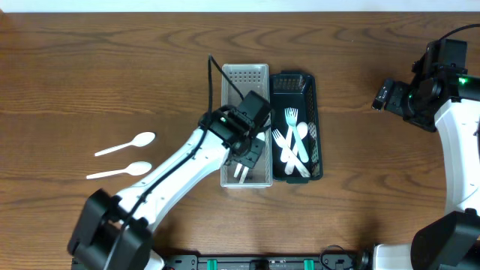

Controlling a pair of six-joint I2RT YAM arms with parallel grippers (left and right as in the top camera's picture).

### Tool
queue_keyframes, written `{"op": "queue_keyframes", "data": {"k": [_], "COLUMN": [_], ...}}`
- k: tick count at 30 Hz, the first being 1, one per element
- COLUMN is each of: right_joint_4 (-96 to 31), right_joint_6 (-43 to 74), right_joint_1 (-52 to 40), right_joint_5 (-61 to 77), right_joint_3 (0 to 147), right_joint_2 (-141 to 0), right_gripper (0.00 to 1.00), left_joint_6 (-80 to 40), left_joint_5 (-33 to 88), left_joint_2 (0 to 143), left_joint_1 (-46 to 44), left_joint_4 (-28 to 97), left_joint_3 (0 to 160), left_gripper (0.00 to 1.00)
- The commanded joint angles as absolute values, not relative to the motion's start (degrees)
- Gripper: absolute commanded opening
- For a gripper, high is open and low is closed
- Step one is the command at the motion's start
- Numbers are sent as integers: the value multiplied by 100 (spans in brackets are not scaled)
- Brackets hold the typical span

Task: Pack container
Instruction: 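Place the spoon in the clear tray and release, then move the left gripper to the next white spoon and grasp it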

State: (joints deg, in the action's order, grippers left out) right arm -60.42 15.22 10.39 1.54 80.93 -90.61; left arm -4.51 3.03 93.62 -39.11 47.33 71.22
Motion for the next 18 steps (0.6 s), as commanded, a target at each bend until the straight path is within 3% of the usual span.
{"op": "queue_keyframes", "data": {"k": [1, 3, 6, 18], "right_joint_4": [-6047, -6045, -6045, -6222], "right_joint_6": [1474, 1474, 1474, 1474], "right_joint_1": [1052, 1052, 1052, 1052], "right_joint_5": [158, 158, 156, 156], "right_joint_3": [8086, 8086, 8086, 8086], "right_joint_2": [-9098, -9098, -9098, -9098], "right_gripper": [98, 97, 98, 98], "left_joint_6": [401, 805, 1094, 1398], "left_joint_5": [-506, -908, -1313, -902], "left_joint_2": [8700, 8383, 7937, 7583], "left_joint_1": [-3892, -3852, -3568, -283], "left_joint_4": [5041, 5256, 5522, 6160], "left_joint_3": [7706, 7839, 7859, 7826], "left_gripper": [66, 81, 89, 91]}}
